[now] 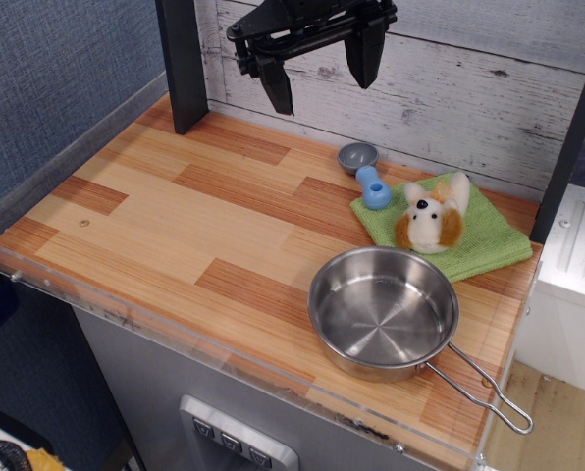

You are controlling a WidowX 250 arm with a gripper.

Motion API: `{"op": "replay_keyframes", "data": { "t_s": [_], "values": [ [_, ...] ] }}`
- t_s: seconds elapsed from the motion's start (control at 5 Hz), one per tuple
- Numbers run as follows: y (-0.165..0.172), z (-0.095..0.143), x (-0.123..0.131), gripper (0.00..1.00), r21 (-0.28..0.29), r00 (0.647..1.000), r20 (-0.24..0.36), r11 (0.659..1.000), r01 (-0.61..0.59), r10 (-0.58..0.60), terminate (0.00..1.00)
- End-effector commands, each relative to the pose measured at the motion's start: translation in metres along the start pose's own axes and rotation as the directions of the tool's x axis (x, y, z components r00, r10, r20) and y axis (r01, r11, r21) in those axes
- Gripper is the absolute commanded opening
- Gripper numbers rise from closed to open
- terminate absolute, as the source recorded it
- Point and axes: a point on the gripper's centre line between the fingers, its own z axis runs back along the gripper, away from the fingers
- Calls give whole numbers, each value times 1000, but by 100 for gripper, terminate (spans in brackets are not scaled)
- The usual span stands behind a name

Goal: Place the metal pot on the back right corner of the table.

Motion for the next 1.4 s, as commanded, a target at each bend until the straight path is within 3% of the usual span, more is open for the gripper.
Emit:
{"op": "replay_keyframes", "data": {
  "t_s": [0.0, 0.4, 0.6, 0.8, 1.2],
  "values": [
    [0, 0, 0, 100, 0, 1000, 0, 1000, 0, 0, 0],
    [1, -3, -35, 100, 84, 985, 28, 982, 169, -172, 0],
    [11, -11, -54, 100, 52, 961, -25, 960, 276, -275, 0],
    [24, -22, -71, 100, 56, 948, -82, 949, 311, -306, 0],
    [56, -53, -91, 100, 78, 943, -110, 943, 324, -314, 0]
  ]
}}
